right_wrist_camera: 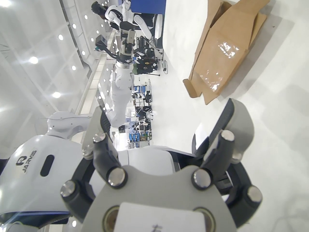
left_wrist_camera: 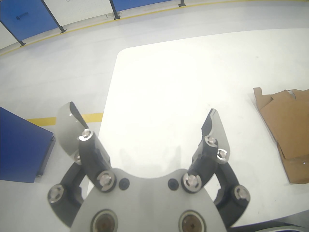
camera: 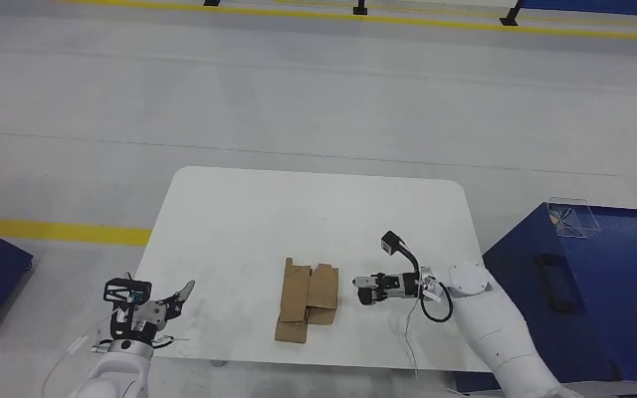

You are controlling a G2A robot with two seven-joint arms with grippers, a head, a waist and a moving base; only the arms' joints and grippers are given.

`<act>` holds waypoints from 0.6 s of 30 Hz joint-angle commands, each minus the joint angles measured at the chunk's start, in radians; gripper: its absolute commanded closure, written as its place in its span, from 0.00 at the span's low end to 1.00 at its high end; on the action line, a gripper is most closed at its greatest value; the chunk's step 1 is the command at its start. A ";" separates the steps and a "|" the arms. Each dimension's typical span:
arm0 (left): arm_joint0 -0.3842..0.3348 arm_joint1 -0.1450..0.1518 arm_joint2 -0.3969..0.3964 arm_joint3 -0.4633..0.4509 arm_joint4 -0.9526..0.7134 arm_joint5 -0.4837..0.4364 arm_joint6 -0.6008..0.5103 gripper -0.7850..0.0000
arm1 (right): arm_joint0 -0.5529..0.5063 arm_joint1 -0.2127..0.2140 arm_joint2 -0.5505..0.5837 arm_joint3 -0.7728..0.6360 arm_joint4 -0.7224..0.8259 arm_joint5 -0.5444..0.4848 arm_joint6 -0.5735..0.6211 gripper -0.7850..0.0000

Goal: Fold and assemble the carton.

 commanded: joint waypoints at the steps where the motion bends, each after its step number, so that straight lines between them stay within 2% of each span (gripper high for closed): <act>1: 0.000 0.000 0.000 0.000 0.000 0.000 0.000 0.00 | 0.031 -0.020 -0.059 0.061 -0.005 -0.028 -0.028 0.00; 8: 0.000 0.000 0.000 0.000 0.000 0.000 0.000 0.00 | 0.132 -0.101 -0.197 0.266 -0.021 -0.109 -0.114 0.00; 14: 0.000 0.000 0.000 0.000 0.000 0.000 0.000 0.00 | 0.196 -0.166 -0.266 0.387 -0.036 -0.121 -0.172 0.00; 15: 0.000 0.000 0.000 0.000 0.000 0.000 0.000 0.00 | 0.203 -0.175 -0.276 0.403 -0.045 -0.125 -0.187 0.02; 16: 0.000 0.000 0.000 0.000 0.000 0.000 0.000 0.00 | 0.210 -0.184 -0.284 0.416 -0.051 -0.127 -0.197 0.06; 17: 0.000 0.000 0.000 0.000 0.000 0.000 0.000 0.00 | 0.217 -0.192 -0.291 0.431 -0.057 -0.129 -0.212 0.15; 18: 0.000 0.000 0.000 0.000 0.000 0.000 0.000 0.00 | 0.224 -0.200 -0.300 0.445 -0.071 -0.132 -0.232 0.46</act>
